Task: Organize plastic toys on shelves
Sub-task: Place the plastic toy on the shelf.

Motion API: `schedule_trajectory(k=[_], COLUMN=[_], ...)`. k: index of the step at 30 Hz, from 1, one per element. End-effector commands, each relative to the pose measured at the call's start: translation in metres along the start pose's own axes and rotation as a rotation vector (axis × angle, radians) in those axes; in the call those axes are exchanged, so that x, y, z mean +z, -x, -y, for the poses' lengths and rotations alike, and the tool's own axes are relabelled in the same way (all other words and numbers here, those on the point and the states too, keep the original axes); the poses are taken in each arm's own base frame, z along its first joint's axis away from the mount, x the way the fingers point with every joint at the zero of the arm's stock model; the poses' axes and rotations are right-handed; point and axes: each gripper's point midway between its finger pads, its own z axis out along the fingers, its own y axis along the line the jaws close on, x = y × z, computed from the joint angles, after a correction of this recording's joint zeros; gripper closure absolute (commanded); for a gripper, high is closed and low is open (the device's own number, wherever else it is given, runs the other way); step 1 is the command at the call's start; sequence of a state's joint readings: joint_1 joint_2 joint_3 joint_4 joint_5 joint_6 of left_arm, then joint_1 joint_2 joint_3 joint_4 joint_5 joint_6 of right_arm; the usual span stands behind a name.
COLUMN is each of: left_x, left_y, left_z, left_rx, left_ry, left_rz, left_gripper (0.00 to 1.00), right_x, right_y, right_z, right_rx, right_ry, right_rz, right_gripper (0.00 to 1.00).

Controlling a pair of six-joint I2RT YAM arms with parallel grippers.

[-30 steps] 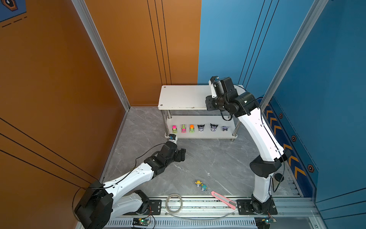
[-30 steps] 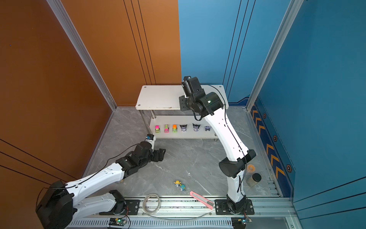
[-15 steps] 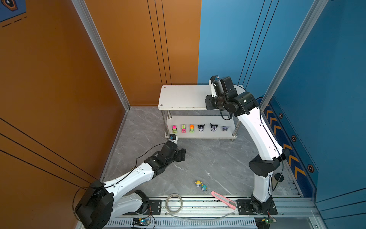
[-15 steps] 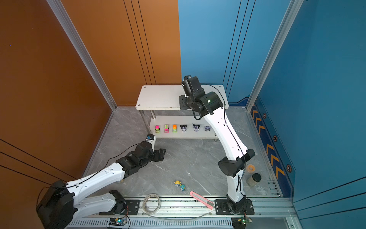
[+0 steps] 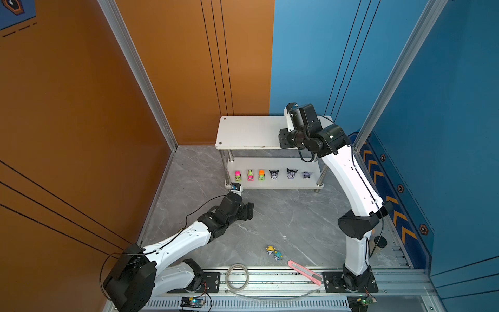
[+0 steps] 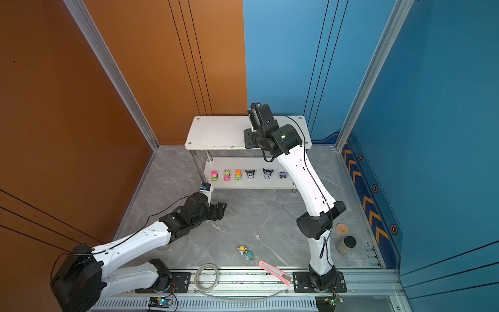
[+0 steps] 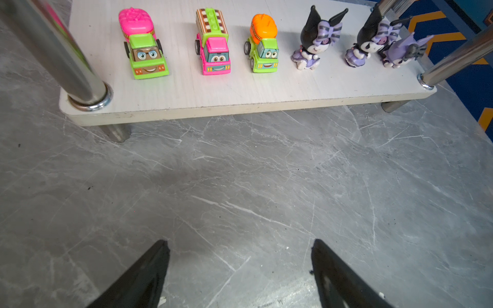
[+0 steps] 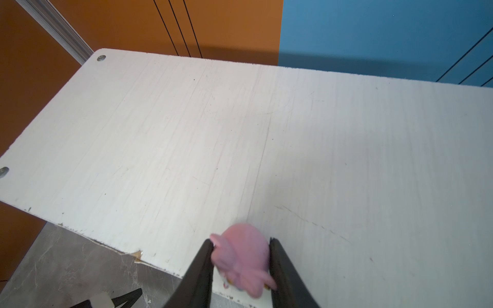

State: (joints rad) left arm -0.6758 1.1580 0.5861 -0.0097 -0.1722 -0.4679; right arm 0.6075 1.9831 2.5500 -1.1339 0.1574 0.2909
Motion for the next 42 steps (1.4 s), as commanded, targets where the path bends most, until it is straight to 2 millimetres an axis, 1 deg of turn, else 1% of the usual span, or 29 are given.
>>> schedule_trajectory(k=[1, 7, 14, 18, 22, 25, 27, 30, 36, 42], left_x=[0.0, 0.002, 0.004, 0.005, 0.007, 0.008, 0.009, 0.01, 0.011, 0.012], left_y=[0.01, 0.009, 0.009, 0.008, 0.006, 0.006, 0.005, 0.006, 0.007, 0.007], left_z=[0.007, 0.007, 0.007, 0.007, 0.007, 0.008, 0.008, 0.009, 0.01, 0.01], left_rx=[0.018, 0.019, 0.023, 0.023, 0.025, 0.023, 0.024, 0.024, 0.026, 0.028], left_ry=[-0.006, -0.006, -0.004, -0.003, -0.003, -0.004, -0.005, -0.005, -0.009, -0.008], left_rz=[0.023, 0.019, 0.017, 0.015, 0.009, 0.007, 0.005, 0.005, 0.002, 0.0], left_gripper=[0.15, 0.15, 0.15, 0.15, 0.15, 0.15, 0.15, 0.15, 0.15, 0.15], right_x=[0.011, 0.017, 0.022, 0.026, 0.029, 0.031, 0.032, 0.035, 0.036, 0.039], right_y=[-0.009, -0.008, -0.008, -0.009, -0.008, -0.007, -0.007, -0.01, -0.01, -0.012], right_z=[0.001, 0.0, 0.0, 0.004, 0.005, 0.002, 0.001, -0.002, -0.009, -0.011], right_rx=[0.012, 0.017, 0.025, 0.038, 0.053, 0.059, 0.056, 0.049, 0.026, 0.001], right_ry=[-0.003, 0.0, 0.009, 0.023, 0.061, 0.108, 0.128, 0.146, 0.188, 0.222], right_rz=[-0.04, -0.04, -0.042, -0.054, -0.065, -0.071, -0.074, -0.086, -0.091, -0.098], right_gripper=[0.62, 0.61, 0.62, 0.62, 0.53, 0.53, 0.56, 0.62, 0.68, 0.77])
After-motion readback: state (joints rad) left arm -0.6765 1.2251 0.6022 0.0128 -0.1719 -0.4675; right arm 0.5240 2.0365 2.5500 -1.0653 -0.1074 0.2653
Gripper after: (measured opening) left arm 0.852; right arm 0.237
